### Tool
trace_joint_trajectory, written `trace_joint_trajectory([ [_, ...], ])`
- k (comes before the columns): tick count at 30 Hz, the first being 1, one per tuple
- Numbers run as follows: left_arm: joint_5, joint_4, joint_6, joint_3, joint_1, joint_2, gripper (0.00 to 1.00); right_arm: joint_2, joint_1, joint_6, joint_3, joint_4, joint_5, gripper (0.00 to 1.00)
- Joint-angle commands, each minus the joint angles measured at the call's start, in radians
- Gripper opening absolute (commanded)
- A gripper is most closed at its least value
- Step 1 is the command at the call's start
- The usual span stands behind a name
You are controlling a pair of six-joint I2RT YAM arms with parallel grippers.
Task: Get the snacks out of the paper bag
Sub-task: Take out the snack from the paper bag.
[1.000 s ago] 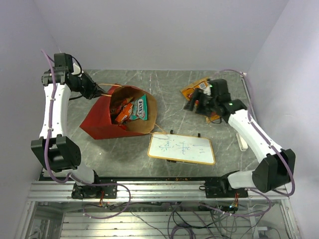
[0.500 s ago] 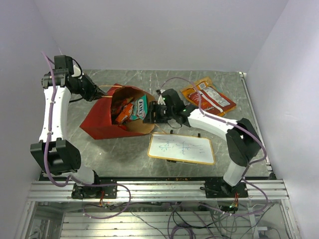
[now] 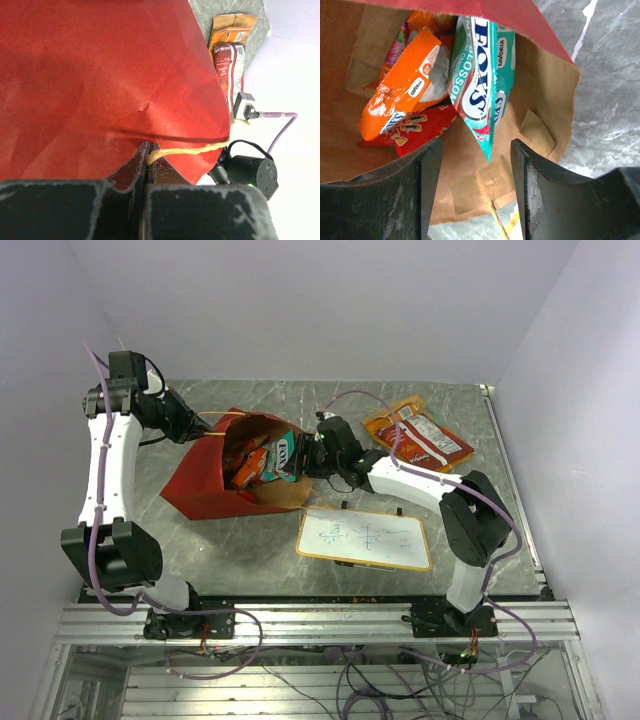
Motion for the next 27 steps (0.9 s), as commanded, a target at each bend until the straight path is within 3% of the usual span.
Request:
trace_joint_trajectory([
  [1,-0.008,-0.005,0.011,0.006,-0.006,-0.043,0.07,0.041,-0.004,0.026,0.036,0.039,0.062,0.57],
  [15,-0.029,-0.040,0.034,0.002,-0.005,-0.050,0.07,0.145,-0.003,0.052,0.096,0.123,0.084,0.55],
  [23,-0.046,-0.052,0.036,0.019,-0.006,-0.045,0.07,0.221,0.002,0.057,0.162,0.145,0.051,0.39],
  [27,-0.048,-0.039,0.025,0.024,-0.006,-0.040,0.07,0.236,0.002,0.040,0.192,0.130,0.030,0.26],
])
